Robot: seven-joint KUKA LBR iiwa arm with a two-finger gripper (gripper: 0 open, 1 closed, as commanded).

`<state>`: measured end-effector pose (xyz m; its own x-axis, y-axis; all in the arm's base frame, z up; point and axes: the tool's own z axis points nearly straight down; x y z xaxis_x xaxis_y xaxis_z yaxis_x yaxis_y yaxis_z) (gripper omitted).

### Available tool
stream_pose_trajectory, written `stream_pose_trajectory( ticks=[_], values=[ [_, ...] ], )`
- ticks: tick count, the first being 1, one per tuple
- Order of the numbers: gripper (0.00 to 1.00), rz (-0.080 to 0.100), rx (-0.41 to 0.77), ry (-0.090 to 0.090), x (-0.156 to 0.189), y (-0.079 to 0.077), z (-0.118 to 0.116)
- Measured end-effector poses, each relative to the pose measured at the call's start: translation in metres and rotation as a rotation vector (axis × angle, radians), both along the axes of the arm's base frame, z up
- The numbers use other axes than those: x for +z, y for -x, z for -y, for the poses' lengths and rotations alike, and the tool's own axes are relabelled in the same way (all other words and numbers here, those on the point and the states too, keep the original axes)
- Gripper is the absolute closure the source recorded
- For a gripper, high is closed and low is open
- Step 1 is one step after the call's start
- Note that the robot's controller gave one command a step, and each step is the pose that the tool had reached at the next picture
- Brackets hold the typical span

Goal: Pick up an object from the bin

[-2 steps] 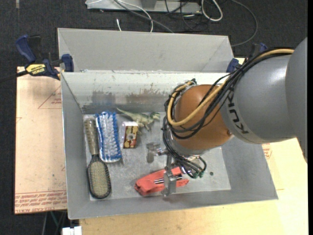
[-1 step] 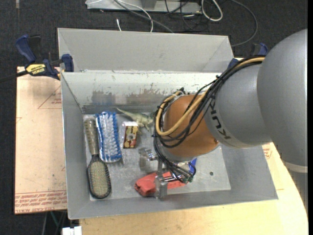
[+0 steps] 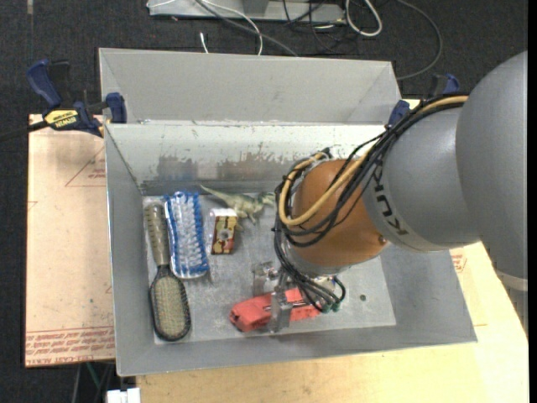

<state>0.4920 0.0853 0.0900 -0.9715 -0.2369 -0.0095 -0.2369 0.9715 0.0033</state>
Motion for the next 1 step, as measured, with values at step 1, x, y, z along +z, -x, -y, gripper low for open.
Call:
stream_pose_trajectory(
  ticks=[1],
  values=[
    [1.0, 0.0, 0.0, 0.0, 0.0, 0.0, 0.0]
  ],
)
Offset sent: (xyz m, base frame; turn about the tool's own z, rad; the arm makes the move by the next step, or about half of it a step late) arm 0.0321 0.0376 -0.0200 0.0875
